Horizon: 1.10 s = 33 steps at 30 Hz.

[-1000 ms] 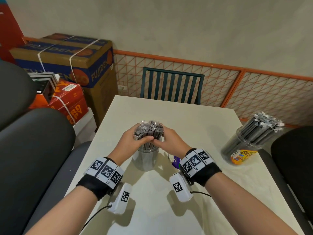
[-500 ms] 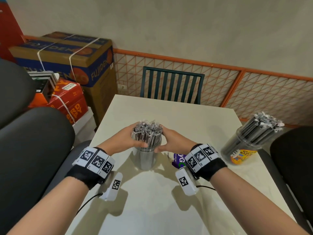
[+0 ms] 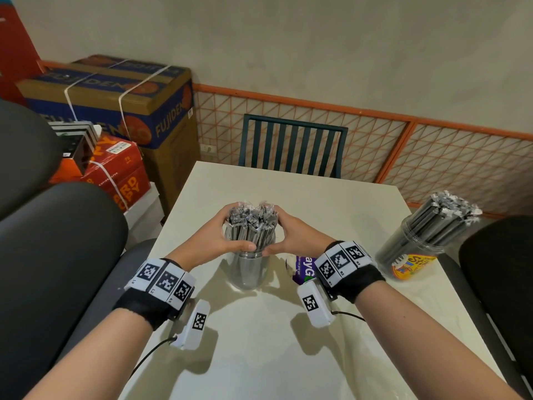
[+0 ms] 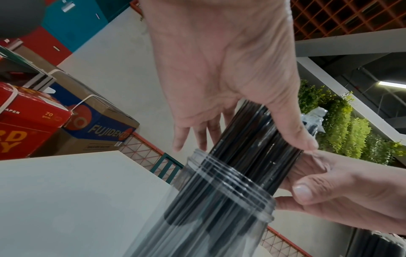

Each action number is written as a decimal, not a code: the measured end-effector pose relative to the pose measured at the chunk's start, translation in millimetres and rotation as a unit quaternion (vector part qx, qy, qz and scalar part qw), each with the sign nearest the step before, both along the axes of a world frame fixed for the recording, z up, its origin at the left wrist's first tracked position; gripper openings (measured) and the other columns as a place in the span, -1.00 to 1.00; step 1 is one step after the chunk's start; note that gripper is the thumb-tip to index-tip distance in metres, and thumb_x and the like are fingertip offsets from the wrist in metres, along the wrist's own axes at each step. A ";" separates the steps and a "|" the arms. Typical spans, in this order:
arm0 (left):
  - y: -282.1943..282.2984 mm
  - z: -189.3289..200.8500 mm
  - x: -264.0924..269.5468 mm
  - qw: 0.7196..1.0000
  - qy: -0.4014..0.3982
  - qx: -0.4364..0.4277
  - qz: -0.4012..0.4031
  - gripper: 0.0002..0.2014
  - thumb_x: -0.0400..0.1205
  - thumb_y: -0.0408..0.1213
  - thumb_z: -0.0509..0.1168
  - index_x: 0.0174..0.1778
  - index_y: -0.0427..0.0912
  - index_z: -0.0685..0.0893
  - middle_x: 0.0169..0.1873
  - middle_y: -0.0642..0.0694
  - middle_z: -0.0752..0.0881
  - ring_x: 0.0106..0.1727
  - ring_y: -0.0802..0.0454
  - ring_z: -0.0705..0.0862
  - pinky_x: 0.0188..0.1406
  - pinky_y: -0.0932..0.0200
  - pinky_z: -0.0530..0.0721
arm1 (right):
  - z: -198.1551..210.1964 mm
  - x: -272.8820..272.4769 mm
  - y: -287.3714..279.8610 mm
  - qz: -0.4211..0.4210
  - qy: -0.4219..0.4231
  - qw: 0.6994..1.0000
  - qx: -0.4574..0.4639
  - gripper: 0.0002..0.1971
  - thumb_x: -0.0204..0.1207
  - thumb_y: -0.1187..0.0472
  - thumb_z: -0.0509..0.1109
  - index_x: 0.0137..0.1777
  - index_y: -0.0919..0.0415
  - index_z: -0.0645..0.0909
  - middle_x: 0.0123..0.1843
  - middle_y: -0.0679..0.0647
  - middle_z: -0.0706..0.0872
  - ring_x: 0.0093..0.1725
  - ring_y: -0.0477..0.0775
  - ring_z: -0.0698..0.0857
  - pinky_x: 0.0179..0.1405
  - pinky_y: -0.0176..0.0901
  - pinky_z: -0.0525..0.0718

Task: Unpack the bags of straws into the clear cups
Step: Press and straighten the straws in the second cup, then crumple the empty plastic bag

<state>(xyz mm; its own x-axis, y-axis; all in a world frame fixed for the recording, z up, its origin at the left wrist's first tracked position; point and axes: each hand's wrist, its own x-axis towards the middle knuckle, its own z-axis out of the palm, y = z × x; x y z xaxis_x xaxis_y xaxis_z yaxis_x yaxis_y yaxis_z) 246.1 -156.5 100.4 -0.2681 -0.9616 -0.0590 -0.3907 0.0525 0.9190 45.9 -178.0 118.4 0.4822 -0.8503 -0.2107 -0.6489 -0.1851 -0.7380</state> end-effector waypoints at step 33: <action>117.2 -34.2 -157.3 0.916 -0.247 0.281 -0.145 -0.37 0.61 0.12 0.20 0.57 -0.02 0.25 0.42 -0.09 0.50 0.36 -0.06 0.53 0.19 0.01 0.51 | -11.9 -252.7 175.7 -0.195 0.046 0.980 0.019 -0.79 0.58 0.23 0.34 0.19 0.08 0.59 0.09 0.17 0.74 0.00 0.12 0.69 -0.20 -0.29 0.56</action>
<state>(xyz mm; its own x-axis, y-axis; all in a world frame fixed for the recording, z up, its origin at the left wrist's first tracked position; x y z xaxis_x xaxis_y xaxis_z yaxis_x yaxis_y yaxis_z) 88.8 -39.3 66.2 -0.3144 -0.6348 -0.7058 -0.8110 -0.2070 0.5473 -206.7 -2.2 106.4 0.1007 -0.9568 -0.2728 -0.7284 0.1159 -0.6752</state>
